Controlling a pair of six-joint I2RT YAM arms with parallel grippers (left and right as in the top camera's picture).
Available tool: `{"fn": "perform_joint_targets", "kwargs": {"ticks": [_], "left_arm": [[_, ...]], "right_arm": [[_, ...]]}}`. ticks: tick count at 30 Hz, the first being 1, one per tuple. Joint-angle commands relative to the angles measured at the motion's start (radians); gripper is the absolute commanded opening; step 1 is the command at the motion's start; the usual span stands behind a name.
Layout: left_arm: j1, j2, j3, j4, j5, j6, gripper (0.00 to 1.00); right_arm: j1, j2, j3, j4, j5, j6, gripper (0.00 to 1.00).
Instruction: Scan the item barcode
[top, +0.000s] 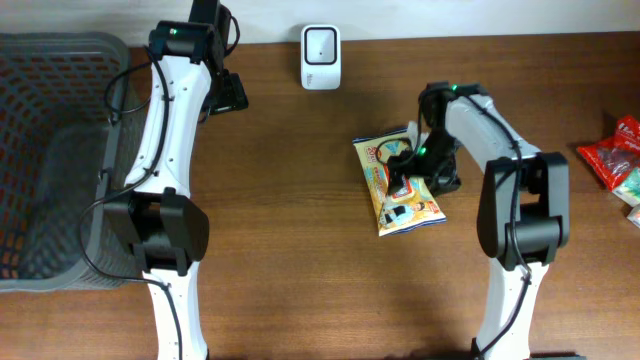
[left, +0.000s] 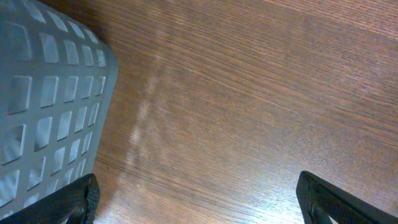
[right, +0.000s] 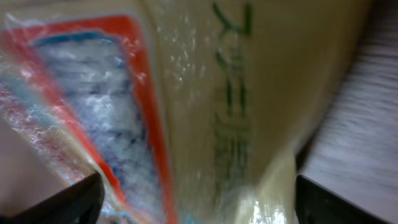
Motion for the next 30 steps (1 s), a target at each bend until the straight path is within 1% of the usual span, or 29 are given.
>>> {"fn": "perform_joint_targets", "kwargs": {"ticks": [1, 2, 4, 6, 8, 10, 11, 12, 13, 15, 17, 18, 20, 23, 25, 28, 30], "left_arm": [[0.001, -0.008, -0.007, -0.001, 0.001, -0.013, 0.99], [0.001, -0.008, -0.007, -0.002, 0.001, -0.012, 0.99], [0.001, -0.008, -0.007, -0.001, 0.001, -0.012, 0.99], [0.001, -0.008, -0.007, -0.001, 0.001, -0.013, 0.99], [0.001, -0.007, -0.007, -0.001, 0.001, -0.013, 0.99], [0.001, -0.008, -0.007, -0.001, 0.001, -0.013, 0.99], [0.001, -0.008, -0.007, -0.001, 0.001, -0.012, 0.99], [0.001, -0.008, -0.007, -0.002, 0.001, -0.013, 0.99], [0.001, -0.008, -0.007, -0.002, 0.001, -0.013, 0.99], [0.001, -0.008, -0.007, -0.001, 0.001, -0.013, 0.99], [0.001, -0.008, -0.007, -0.001, 0.001, -0.013, 0.99], [0.001, -0.008, -0.007, -0.001, 0.001, -0.012, 0.99], [0.001, -0.008, -0.007, -0.001, 0.001, -0.013, 0.99], [0.001, -0.008, -0.007, -0.001, 0.001, -0.012, 0.99], [0.001, -0.008, -0.007, -0.001, 0.001, -0.012, 0.99], [0.001, -0.008, -0.007, -0.001, 0.001, -0.013, 0.99], [0.001, -0.008, -0.007, -0.001, 0.001, -0.012, 0.99]], "right_arm": [[0.002, -0.008, -0.080, 0.053, -0.027, 0.032, 0.61], [0.002, -0.008, -0.079, 0.060, -0.071, 0.032, 0.38], [0.002, -0.008, -0.071, 0.095, -0.194, 0.035, 0.05], [0.001, -0.008, -0.038, 0.139, -0.322, 0.073, 0.04], [0.001, -0.008, 0.039, 0.161, -0.449, 0.082, 0.04], [0.001, -0.008, 0.171, 0.182, -0.576, 0.112, 0.04], [0.001, -0.008, 0.228, 0.206, -0.611, 0.181, 0.04], [0.002, -0.008, 0.298, 0.258, -0.658, 0.270, 0.04], [0.002, -0.008, 0.343, 0.305, -0.676, 0.330, 0.04], [0.002, -0.008, 0.389, 0.386, -0.677, 0.406, 0.04], [0.002, -0.008, 0.393, 0.499, -0.698, 0.444, 0.04], [0.008, -0.008, 0.393, 0.594, -0.705, 0.448, 0.04], [0.031, -0.006, 0.391, 0.727, -0.694, 0.444, 0.04], [0.090, 0.032, 0.391, 0.890, -0.687, 0.421, 0.04], [0.126, 0.063, 0.391, 0.963, -0.684, 0.422, 0.04], [0.152, 0.076, 0.391, 1.004, -0.617, 0.422, 0.04], [0.153, 0.076, 0.391, 1.089, -0.575, 0.431, 0.04]]}}
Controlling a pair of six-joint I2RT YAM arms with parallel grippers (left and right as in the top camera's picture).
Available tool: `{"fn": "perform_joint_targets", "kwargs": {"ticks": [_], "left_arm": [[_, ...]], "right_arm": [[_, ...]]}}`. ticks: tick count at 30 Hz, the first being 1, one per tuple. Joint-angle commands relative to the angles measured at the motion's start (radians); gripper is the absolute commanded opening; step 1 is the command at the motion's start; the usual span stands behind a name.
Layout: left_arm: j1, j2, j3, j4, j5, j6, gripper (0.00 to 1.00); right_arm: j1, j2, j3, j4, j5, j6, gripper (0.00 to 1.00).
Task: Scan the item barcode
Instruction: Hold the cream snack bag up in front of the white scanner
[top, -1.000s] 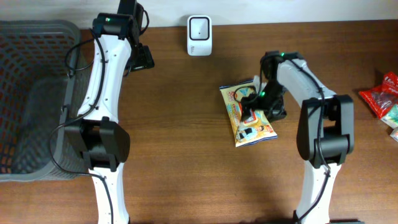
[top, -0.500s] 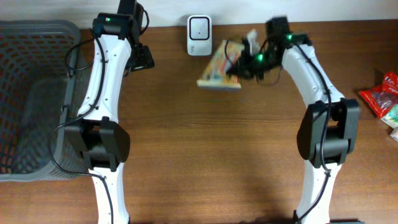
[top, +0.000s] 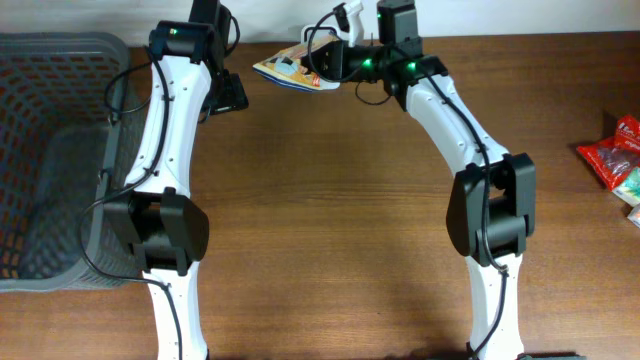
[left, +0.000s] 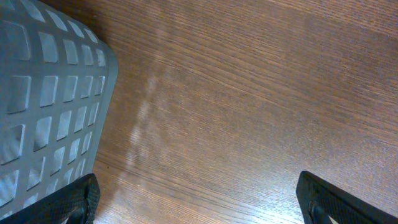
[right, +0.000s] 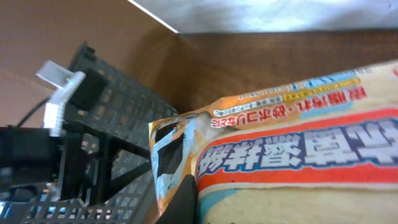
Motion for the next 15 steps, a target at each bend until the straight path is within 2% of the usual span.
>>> {"fn": "perform_joint_targets", "kwargs": {"ticks": [1, 6, 9, 12, 15], "left_arm": [[0.001, -0.008, -0.005, -0.001, 0.000, -0.013, 0.99], [0.001, -0.008, -0.005, -0.001, 0.000, -0.013, 0.99], [0.000, -0.008, -0.005, -0.001, 0.001, -0.013, 0.99], [0.003, -0.008, -0.005, -0.001, 0.000, -0.012, 0.99], [0.004, -0.008, -0.005, -0.002, 0.000, -0.013, 0.99]], "right_arm": [[-0.005, -0.010, 0.021, 0.122, 0.084, 0.006, 0.04], [0.005, -0.010, 0.021, 0.240, 0.253, 0.005, 0.04], [0.050, 0.014, 0.021, 0.310, 0.483, 0.005, 0.04], [0.094, 0.051, 0.021, 0.382, 0.606, 0.005, 0.04], [0.126, 0.096, 0.021, 0.458, 0.616, 0.006, 0.04]]}}
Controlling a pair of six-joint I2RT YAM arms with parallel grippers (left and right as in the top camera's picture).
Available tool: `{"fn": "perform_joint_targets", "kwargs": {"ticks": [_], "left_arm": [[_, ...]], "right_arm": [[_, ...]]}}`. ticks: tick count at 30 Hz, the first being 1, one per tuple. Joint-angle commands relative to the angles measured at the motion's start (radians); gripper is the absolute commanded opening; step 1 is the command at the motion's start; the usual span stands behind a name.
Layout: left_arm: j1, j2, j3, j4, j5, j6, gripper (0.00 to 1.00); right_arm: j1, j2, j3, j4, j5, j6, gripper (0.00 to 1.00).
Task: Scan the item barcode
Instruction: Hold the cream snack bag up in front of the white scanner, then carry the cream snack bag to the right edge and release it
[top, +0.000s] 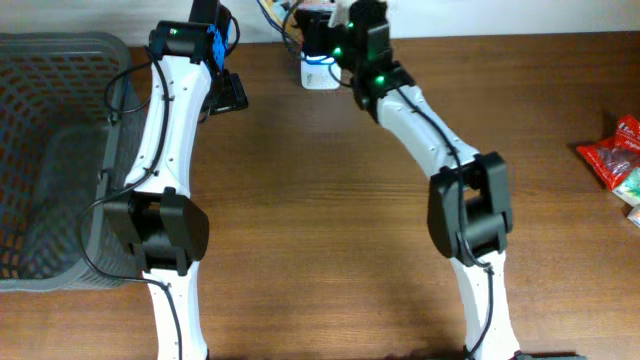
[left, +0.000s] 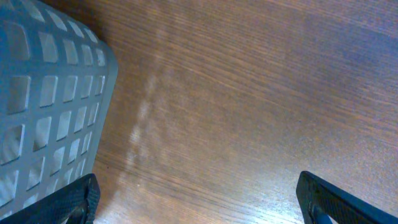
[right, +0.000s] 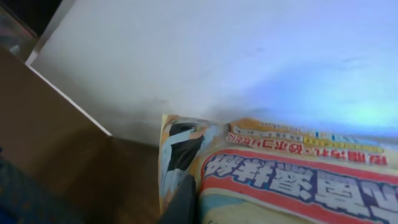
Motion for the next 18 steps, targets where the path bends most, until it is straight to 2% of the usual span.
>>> {"fn": "perform_joint_targets", "kwargs": {"ticks": [1, 6, 11, 12, 14, 18], "left_arm": [[0.001, -0.008, -0.004, -0.002, 0.001, -0.012, 0.99], [0.000, -0.008, -0.004, -0.002, 0.001, -0.013, 0.99], [0.000, -0.008, -0.004, -0.002, 0.001, -0.013, 0.99], [0.000, -0.008, -0.004, -0.002, 0.001, -0.012, 0.99], [0.000, -0.008, -0.004, -0.002, 0.001, -0.013, 0.99], [0.000, -0.008, -0.004, -0.002, 0.001, -0.013, 0.99]], "right_arm": [[0.029, 0.053, 0.022, 0.038, 0.059, -0.002, 0.04], [0.006, 0.055, 0.023, 0.121, 0.013, -0.003, 0.04], [-0.124, -0.110, 0.024, 0.099, 0.025, -0.002, 0.04], [-0.157, -0.144, 0.024, 0.059, 0.029, -0.002, 0.04], [-0.267, -0.236, 0.024, -0.135, 0.044, -0.002, 0.04], [-0.531, -0.335, 0.024, -0.624, 0.111, -0.003, 0.04]]}}
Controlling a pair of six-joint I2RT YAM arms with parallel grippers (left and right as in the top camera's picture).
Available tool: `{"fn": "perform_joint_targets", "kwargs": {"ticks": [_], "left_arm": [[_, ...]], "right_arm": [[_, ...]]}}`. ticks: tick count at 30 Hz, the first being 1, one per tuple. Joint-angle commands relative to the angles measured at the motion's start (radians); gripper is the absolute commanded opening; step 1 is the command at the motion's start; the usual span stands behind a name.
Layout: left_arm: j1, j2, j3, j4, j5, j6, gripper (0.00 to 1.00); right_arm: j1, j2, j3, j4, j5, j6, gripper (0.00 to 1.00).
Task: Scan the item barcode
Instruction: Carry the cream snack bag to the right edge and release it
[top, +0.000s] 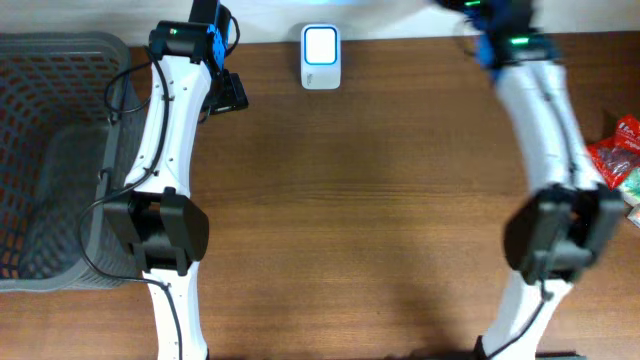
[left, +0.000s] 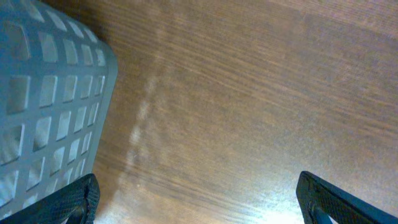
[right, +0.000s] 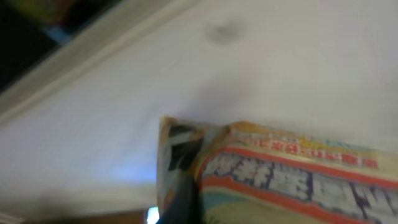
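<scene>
The white barcode scanner (top: 320, 45) stands at the table's back edge, its window lit. My right arm (top: 522, 60) reaches to the back right, and its gripper end runs out of the overhead view's top edge. In the right wrist view my right gripper (right: 196, 202) is shut on the yellow and red snack packet (right: 280, 180), held up against a white wall; the view is blurred. The packet does not show in the overhead view. My left gripper (left: 199, 205) is open above bare wood beside the basket, with nothing between its fingers (left: 74, 199).
A grey mesh basket (top: 50, 150) fills the left side of the table; its corner (left: 43, 93) shows in the left wrist view. Red snack packets (top: 615, 160) lie at the right edge. My left arm (top: 165, 120) stands beside the basket.
My right arm was over the scanner with the packet; now it is at the back right, still holding the packet. The scanner is uncovered. The left arm has not moved.
My right gripper was down on the packet lying on the table right of centre. Then it held the packet raised at the back, left of the scanner, then right over the scanner in blue light. Now the packet is off to the back right.
</scene>
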Motion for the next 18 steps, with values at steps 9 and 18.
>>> {"fn": "perform_joint_targets", "kwargs": {"ticks": [9, 18], "left_arm": [[0.001, -0.008, -0.004, 0.002, 0.001, -0.012, 0.99], [0.001, -0.008, -0.004, 0.002, 0.000, -0.012, 0.99]], "right_arm": [[-0.520, 0.018, -0.080, -0.576, 0.034, -0.392, 0.04], [-0.608, -0.093, -0.136, -0.595, 0.029, -0.252, 0.99]]}}
